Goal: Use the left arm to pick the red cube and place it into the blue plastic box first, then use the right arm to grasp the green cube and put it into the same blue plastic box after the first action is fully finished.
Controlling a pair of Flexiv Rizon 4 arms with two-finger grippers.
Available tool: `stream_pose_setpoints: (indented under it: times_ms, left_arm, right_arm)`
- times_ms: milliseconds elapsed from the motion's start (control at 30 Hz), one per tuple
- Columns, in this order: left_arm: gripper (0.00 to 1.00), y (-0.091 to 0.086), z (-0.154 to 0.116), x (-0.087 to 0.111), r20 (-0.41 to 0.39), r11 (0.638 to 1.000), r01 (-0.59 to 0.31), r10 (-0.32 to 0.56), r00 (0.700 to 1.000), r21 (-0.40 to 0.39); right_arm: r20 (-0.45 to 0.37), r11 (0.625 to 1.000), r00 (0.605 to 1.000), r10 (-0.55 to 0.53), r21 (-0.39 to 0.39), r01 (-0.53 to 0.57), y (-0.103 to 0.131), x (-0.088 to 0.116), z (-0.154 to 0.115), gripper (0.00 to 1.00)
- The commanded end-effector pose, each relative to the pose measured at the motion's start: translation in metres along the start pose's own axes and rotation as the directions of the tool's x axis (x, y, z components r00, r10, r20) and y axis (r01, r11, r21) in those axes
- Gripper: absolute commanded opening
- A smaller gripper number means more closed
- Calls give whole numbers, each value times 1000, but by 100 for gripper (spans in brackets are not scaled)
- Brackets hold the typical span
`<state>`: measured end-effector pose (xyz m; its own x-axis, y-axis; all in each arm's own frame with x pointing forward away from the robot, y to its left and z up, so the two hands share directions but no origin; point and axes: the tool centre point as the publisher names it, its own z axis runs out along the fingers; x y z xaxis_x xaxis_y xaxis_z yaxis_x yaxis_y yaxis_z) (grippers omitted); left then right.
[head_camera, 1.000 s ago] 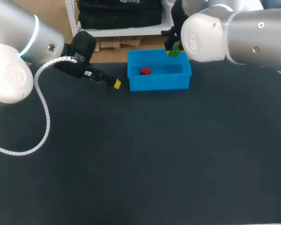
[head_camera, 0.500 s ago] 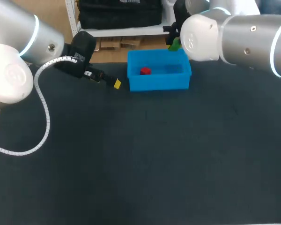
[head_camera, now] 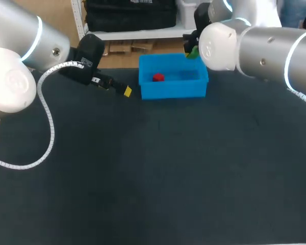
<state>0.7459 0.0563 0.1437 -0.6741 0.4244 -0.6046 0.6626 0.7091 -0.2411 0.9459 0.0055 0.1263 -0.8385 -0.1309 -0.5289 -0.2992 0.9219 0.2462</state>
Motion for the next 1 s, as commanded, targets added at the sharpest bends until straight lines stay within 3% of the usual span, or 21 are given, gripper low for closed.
stream_pose_setpoints:
  times_ms: [33,700,733,767,800,1000]
  left_arm:
    - [100,1,0,1,5,1000,-2,2,1000,4]
    - [100,1,0,1,5,1000,-2,2,1000,4]
    - [100,1,0,1,5,1000,-2,2,1000,4]
    - [100,1,0,1,5,1000,-2,2,1000,4]
    - [100,1,0,1,5,1000,-2,2,1000,4]
    - [100,1,0,1,5,1000,-2,2,1000,4]
  right_arm:
    - [-9,1000,1000,0,-14,0,-5,-10,14,0]
    - [-20,999,1000,-4,-45,3,-9,-12,37,0]
    - [-17,999,1000,-5,-40,4,-9,-12,37,4]
    - [-16,999,1000,-6,-38,5,-9,-12,37,45]
    - [-17,999,1000,-9,-39,8,-9,-12,37,100]
    - [-9,999,1000,-12,-38,11,-8,-10,36,100]
